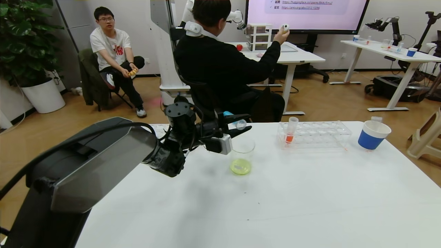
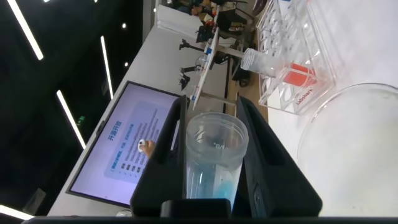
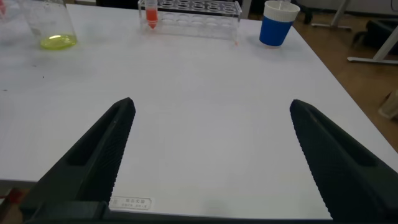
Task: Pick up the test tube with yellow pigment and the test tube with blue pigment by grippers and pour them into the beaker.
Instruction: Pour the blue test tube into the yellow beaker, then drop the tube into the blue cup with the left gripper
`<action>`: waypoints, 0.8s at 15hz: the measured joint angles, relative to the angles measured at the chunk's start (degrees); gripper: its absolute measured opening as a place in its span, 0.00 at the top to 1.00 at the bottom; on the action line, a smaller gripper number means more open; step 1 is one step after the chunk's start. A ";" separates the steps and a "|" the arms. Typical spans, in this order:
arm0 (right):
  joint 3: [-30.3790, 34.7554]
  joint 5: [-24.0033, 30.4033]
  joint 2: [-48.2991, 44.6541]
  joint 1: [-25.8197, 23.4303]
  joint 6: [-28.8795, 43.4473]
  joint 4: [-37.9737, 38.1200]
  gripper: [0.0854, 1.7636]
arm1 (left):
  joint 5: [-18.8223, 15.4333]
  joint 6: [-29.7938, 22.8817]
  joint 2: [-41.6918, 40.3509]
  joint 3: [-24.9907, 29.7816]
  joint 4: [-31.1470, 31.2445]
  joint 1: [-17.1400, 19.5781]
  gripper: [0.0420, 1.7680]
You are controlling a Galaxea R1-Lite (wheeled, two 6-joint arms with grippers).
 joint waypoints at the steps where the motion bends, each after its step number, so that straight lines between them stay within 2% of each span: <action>1: 0.00 0.00 0.00 0.00 0.02 0.00 0.02 | -0.01 0.74 0.20 -0.01 -0.09 0.00 0.71; 12: 0.00 0.00 0.00 0.00 0.02 0.00 0.02 | -0.22 7.94 0.96 -0.26 -0.67 0.16 0.71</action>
